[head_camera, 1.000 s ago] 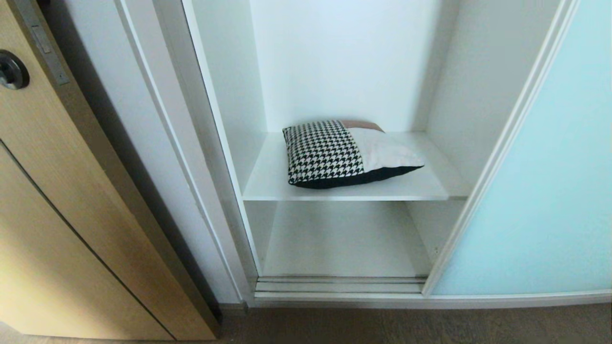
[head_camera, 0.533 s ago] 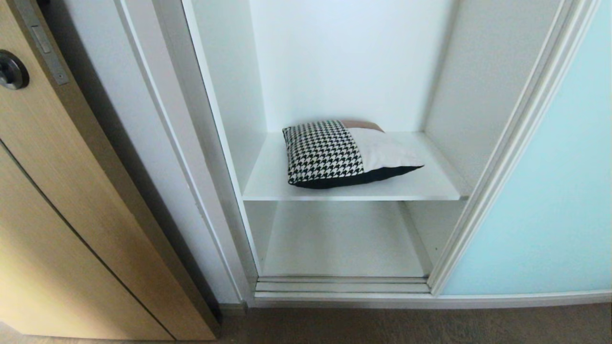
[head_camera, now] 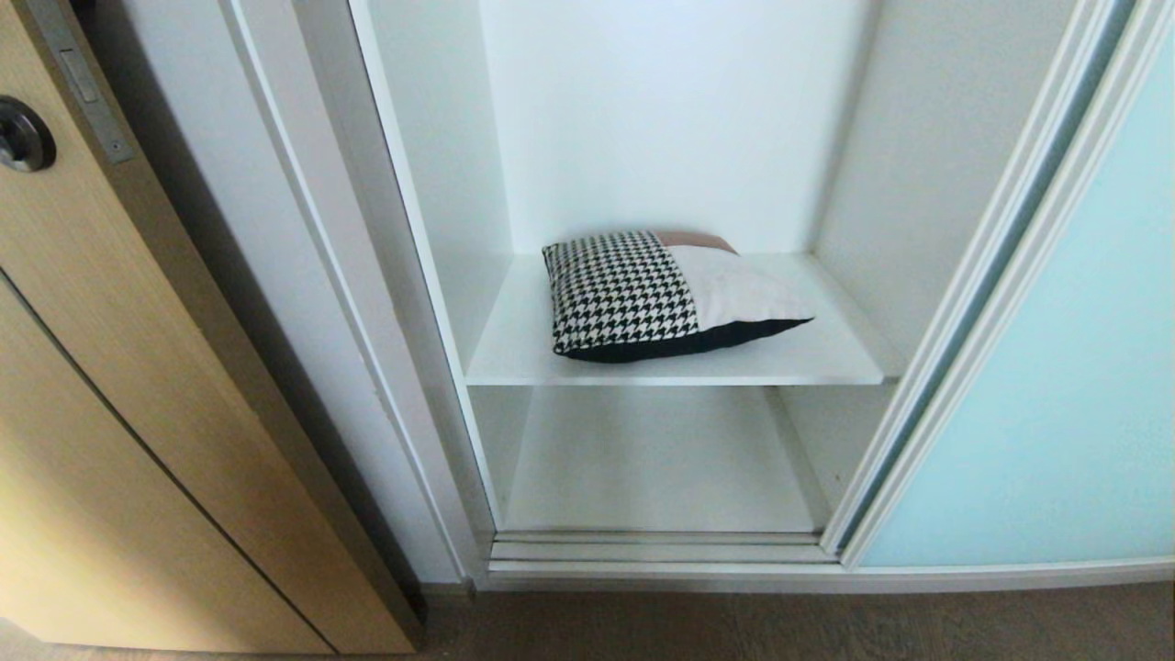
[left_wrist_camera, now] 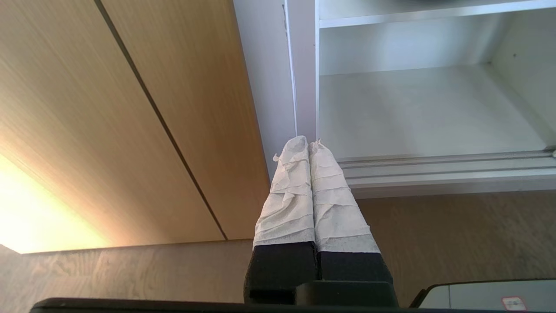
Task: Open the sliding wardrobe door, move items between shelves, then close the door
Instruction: Open the door
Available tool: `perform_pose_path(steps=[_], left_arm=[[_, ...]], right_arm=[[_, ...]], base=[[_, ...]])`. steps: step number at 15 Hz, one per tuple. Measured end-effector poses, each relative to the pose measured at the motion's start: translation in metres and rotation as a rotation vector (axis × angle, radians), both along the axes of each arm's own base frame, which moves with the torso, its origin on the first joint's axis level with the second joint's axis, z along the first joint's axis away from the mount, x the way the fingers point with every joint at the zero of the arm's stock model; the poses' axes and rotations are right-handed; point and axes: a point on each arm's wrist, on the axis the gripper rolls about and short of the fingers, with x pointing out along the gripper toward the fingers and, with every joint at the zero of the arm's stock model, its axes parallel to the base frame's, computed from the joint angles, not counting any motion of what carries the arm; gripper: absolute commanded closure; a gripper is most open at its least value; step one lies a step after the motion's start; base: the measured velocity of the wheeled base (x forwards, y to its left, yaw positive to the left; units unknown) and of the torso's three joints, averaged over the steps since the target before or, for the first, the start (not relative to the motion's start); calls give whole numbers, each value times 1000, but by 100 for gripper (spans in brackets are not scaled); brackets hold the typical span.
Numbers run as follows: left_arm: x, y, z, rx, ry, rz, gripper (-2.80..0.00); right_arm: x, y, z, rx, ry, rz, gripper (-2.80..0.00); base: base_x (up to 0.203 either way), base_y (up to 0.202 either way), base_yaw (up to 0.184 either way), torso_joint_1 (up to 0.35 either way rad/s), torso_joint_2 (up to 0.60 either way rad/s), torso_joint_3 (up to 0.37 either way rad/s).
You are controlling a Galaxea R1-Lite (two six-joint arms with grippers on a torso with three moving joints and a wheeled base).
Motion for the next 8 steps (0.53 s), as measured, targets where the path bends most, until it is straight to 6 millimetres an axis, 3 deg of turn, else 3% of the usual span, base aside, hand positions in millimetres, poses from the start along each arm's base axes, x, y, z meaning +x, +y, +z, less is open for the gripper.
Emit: perform_pose_path(steps=[8], left_arm=[[0, 0, 0, -31, 2, 15, 0]], right_arm=[[0, 0, 0, 0, 0, 0, 0]], base=[[0, 0, 0, 0, 0, 0]])
